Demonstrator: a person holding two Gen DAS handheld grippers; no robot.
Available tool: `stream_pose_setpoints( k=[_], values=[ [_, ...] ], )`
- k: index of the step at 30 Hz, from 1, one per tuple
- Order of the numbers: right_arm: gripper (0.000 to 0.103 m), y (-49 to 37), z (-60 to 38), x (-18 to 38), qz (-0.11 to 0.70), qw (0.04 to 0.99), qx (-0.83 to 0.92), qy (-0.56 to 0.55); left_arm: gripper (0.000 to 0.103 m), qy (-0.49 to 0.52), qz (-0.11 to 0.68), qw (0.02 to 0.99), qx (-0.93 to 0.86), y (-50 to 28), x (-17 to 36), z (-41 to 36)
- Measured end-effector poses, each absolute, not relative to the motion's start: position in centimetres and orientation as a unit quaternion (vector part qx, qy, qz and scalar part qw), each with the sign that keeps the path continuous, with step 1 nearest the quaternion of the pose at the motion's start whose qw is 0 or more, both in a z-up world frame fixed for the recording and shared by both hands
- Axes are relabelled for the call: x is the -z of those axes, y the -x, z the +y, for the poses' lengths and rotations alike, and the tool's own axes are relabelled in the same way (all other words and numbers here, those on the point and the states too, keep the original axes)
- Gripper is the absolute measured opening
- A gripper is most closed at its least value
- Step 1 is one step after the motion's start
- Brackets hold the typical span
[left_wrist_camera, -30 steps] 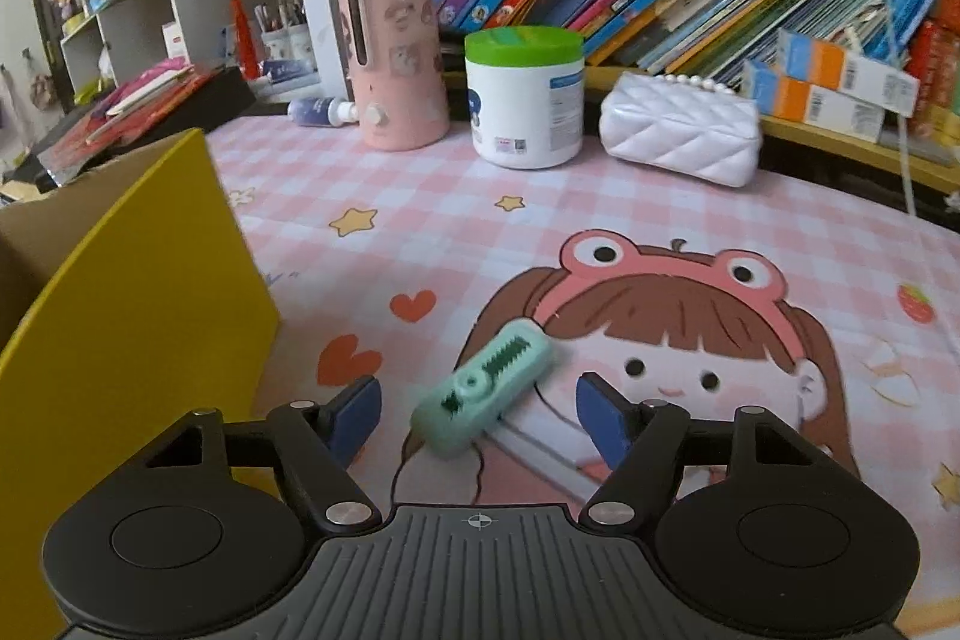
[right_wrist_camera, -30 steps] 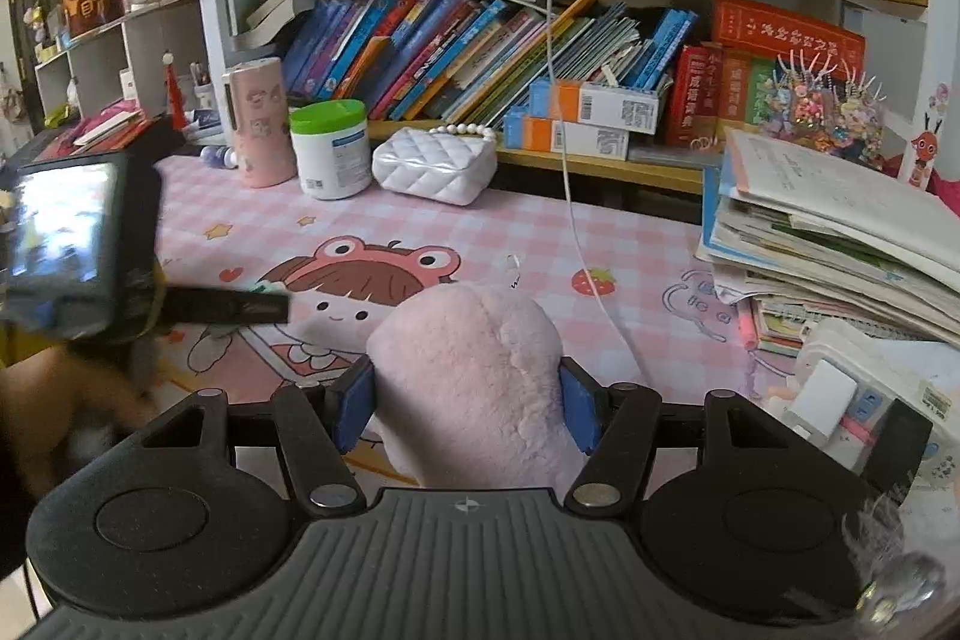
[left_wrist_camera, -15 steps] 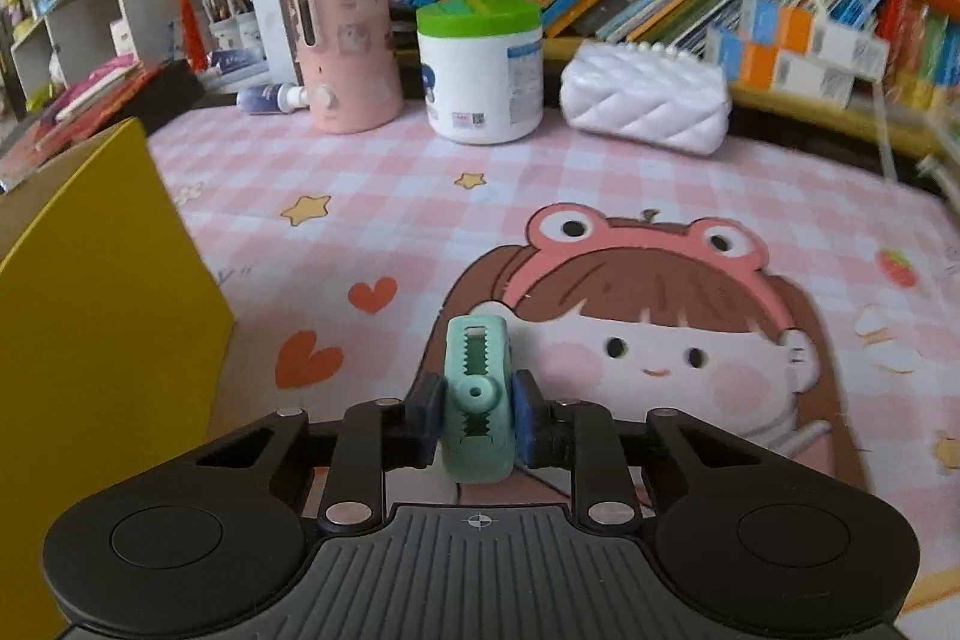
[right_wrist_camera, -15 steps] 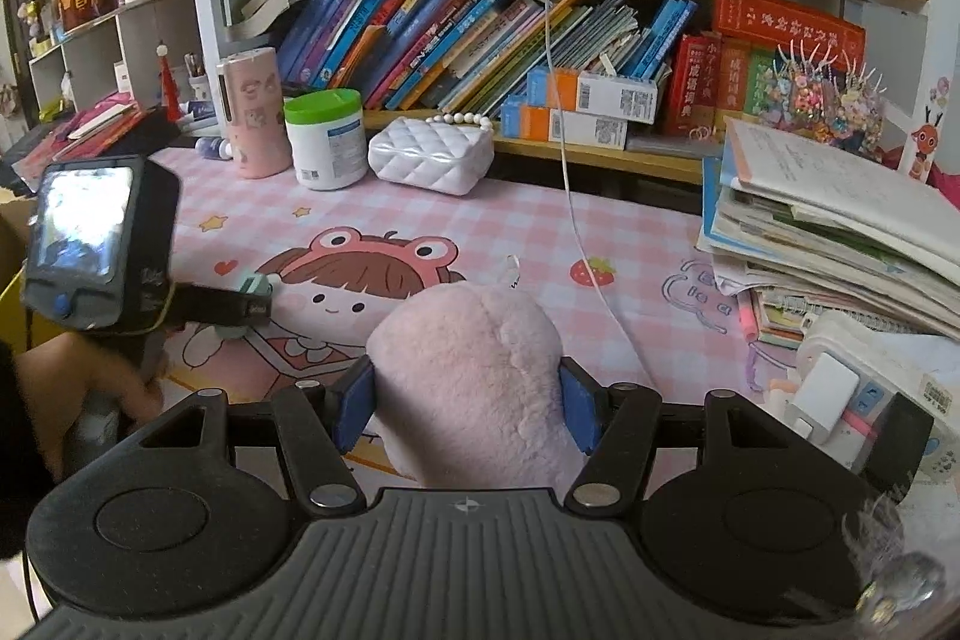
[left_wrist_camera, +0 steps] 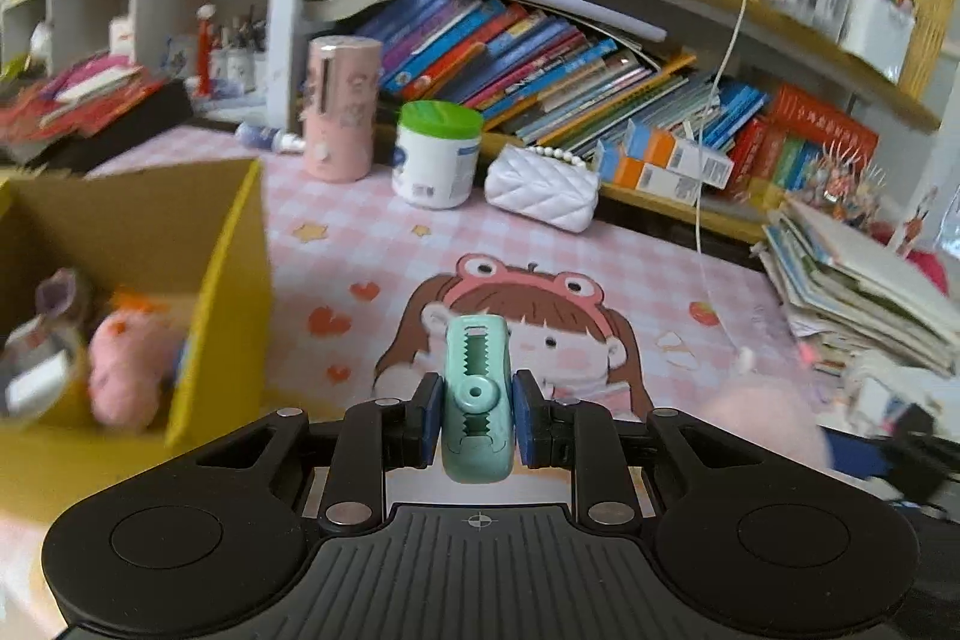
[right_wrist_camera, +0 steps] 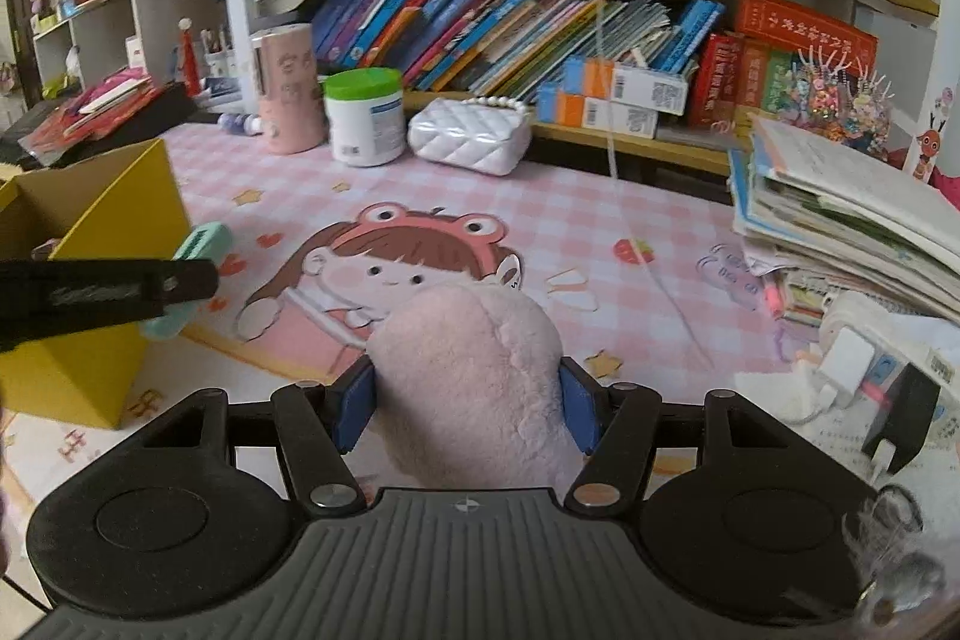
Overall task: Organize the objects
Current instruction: 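Carry the pig and mint-green toy in both tools to the yellow box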
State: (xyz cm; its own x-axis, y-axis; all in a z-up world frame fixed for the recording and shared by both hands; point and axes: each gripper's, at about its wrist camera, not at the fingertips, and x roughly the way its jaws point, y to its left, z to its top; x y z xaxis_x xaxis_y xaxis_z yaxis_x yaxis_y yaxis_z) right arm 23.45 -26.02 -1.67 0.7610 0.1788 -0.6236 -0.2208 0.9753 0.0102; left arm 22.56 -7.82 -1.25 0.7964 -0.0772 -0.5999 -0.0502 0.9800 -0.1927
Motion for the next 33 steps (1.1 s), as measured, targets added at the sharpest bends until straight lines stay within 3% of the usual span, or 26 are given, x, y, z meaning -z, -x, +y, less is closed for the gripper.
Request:
stream_pose_setpoints(
  k=[33],
  values=[
    [0.06, -7.9, -9.4, 1.3, 0.348, 0.916, -0.19, 0.056, 0.023, 0.131, 0.311, 0.939, -0.06, -3.5, 0.6, 7.4]
  ],
)
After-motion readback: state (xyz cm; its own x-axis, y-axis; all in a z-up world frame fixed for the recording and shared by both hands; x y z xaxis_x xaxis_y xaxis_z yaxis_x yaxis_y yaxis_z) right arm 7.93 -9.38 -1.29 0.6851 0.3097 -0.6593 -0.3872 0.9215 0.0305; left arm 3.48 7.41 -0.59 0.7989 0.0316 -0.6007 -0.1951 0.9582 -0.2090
